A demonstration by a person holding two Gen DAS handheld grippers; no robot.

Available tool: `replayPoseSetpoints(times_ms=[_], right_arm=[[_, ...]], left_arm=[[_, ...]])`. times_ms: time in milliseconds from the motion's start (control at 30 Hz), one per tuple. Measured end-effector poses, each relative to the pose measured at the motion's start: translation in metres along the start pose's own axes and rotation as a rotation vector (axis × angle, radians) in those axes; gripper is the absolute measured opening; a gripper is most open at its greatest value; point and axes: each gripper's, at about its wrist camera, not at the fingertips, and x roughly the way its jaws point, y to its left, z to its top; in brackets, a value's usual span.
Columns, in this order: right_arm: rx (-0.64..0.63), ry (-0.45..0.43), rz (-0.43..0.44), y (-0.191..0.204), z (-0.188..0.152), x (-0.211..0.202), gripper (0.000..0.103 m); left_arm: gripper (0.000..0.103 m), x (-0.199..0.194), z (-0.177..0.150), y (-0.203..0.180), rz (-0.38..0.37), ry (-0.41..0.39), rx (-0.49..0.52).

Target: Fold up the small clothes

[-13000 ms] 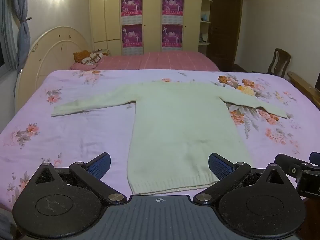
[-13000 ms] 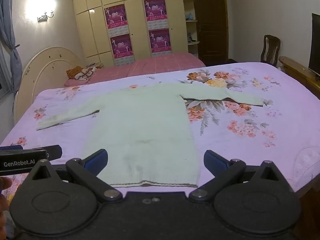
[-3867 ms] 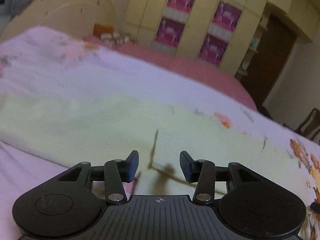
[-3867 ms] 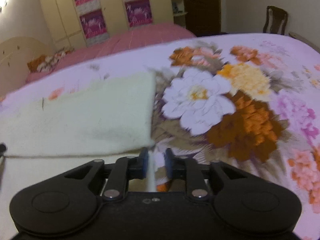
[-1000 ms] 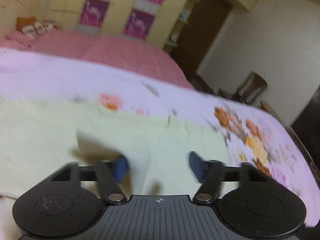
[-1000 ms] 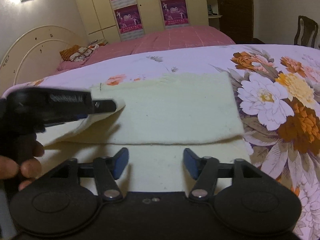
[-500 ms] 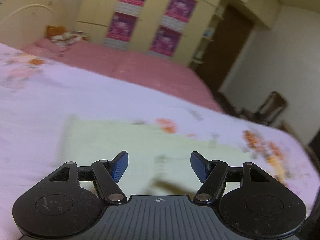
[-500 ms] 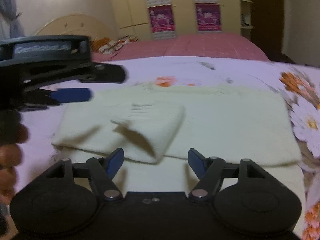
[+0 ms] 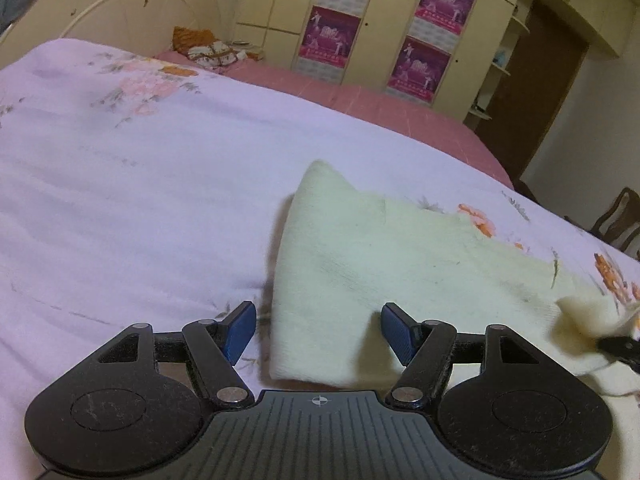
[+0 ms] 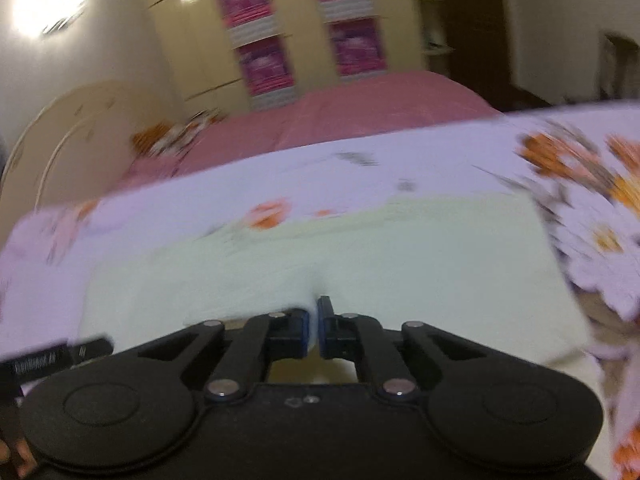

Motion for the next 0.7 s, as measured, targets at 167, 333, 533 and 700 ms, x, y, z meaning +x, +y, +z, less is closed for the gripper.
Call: replayPoseSetpoints(times_ms=[167,333,533,700], right_arm=[[0.228,0.054,-0.065,-0.061,-0.008,-0.001,0.006],[0.197,0.062,0.005,-0.061,-0.003,0.001,0.026],[0.124,0.020,-0.052,-0.059,0.008,0.003,0.006],[0.024,-0.089,-0.157,-0.068,0.015,-0.017,0.005]], left_arm=[[0.068,-0.003,0.004,-0.002,-0.022,0.000,-0.019],[0.068,-0.001,0.007,-0.006,-0.022,-0.004,-0.012],[0.068,0.003,0.010,-0.009,-0.011,-0.012,-0.005],[0.068,0.009,0.012,-0.019,-0.023,-0.012,0.006]])
